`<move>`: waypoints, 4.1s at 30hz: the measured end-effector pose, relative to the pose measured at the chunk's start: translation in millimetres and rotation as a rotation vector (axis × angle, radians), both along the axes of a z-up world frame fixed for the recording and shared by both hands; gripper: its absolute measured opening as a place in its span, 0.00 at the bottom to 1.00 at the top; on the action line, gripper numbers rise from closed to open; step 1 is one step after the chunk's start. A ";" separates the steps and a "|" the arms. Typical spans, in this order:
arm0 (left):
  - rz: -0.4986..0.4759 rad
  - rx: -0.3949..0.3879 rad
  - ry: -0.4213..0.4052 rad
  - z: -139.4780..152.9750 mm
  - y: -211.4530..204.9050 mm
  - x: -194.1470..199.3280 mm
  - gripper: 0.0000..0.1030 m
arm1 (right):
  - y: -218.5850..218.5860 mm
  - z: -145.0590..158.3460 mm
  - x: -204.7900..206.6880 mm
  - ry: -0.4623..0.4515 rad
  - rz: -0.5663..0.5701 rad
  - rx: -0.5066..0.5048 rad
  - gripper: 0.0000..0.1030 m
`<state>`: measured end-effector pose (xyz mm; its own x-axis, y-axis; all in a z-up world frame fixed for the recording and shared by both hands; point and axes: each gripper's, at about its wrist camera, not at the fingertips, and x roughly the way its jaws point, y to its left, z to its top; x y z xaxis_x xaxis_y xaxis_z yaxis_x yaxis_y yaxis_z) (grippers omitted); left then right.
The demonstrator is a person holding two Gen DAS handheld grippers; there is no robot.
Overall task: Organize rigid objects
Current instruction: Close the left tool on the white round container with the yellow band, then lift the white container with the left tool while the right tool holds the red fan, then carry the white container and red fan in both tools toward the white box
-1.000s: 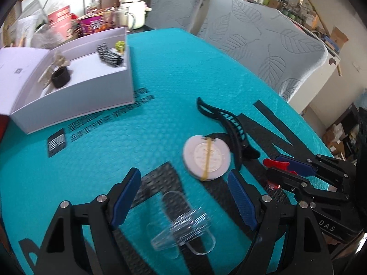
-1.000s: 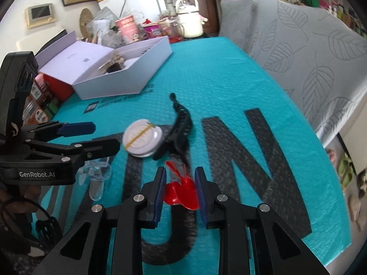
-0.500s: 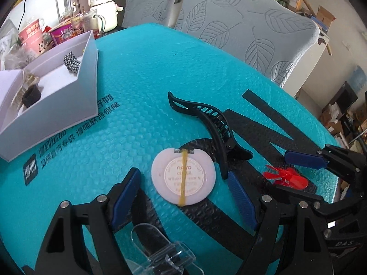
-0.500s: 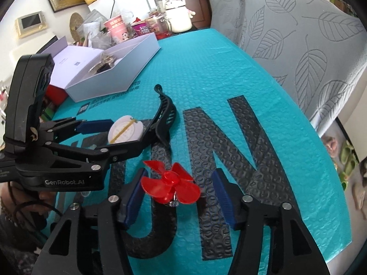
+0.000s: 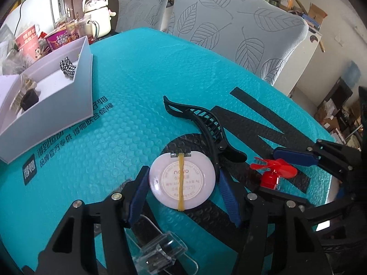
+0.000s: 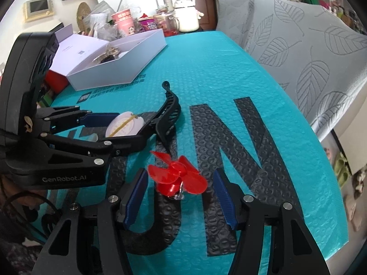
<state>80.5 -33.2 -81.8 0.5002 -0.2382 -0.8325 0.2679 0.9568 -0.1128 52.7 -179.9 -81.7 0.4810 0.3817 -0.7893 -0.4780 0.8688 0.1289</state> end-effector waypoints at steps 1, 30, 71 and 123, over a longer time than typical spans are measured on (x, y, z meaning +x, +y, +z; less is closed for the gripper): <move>0.004 -0.004 0.002 0.3 0.9 -1.6 0.57 | 1.0 -0.7 -1.3 -0.014 -0.001 -0.010 0.54; 0.020 0.050 0.021 -2.8 18.4 -28.1 0.58 | 8.8 -0.6 -0.5 -0.037 -0.054 -0.046 0.41; 0.077 -0.059 0.020 1.3 42.7 -15.9 0.58 | 13.0 -0.9 -0.5 -0.031 -0.041 -0.046 0.41; 0.313 0.000 -0.214 70.3 107.4 -102.6 0.54 | 89.0 45.0 -37.0 -0.132 0.192 0.089 0.39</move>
